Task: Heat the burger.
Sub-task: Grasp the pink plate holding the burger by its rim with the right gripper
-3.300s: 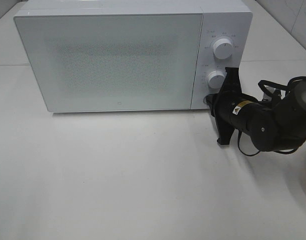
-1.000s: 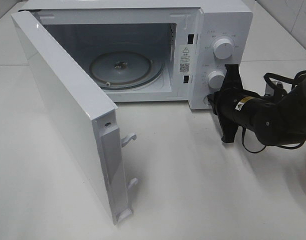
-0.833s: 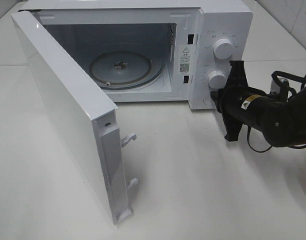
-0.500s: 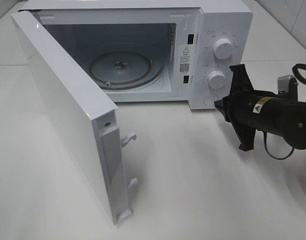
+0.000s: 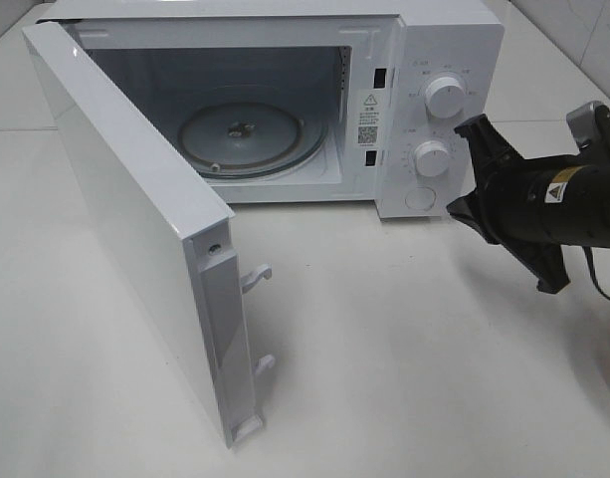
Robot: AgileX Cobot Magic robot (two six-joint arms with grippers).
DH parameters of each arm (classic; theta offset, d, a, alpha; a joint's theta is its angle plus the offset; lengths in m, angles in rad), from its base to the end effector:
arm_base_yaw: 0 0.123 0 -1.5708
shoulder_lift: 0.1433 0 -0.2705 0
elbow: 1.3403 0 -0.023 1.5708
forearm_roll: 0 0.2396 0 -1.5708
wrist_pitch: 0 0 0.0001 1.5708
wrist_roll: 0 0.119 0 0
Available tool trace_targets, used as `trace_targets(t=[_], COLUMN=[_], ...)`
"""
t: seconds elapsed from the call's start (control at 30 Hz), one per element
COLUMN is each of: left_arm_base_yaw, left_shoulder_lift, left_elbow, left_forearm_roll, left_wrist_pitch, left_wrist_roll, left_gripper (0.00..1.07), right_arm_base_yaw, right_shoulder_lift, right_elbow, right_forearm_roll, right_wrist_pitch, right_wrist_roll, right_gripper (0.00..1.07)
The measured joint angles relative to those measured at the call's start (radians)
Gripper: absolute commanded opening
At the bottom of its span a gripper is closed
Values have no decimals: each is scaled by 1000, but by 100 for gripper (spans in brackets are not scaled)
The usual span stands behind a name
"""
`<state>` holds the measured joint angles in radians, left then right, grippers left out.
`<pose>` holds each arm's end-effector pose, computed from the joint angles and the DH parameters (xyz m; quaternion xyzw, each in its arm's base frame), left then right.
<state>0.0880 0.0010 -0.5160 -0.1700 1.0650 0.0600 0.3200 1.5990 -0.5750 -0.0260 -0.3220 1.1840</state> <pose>0.0238 -0.0156 0.2646 -0.0078 0.8473 -0.0458 0.5290 0.2880 0.0965 0.1414 0.3601 0.8117 0.3127 0.3373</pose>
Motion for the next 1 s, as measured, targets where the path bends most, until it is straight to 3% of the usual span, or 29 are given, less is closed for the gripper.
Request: trace_targets(t=[0.57, 1.0], left_arm_base_yaw=[0, 0], left_shoulder_lift=[0, 0], left_elbow=[0, 0], left_forearm_roll=[0, 0], left_wrist_pitch=[0, 0], left_wrist_roll=[0, 0], left_gripper=[100, 100], right_arm_base_yaw=[0, 0], right_shoulder_lift=[-151, -263], right_elbow=[1, -7], right_forearm_roll=[0, 0], right_wrist_pitch=[385, 631], right_wrist_roll=[-512, -778], right_gripper=[6, 10])
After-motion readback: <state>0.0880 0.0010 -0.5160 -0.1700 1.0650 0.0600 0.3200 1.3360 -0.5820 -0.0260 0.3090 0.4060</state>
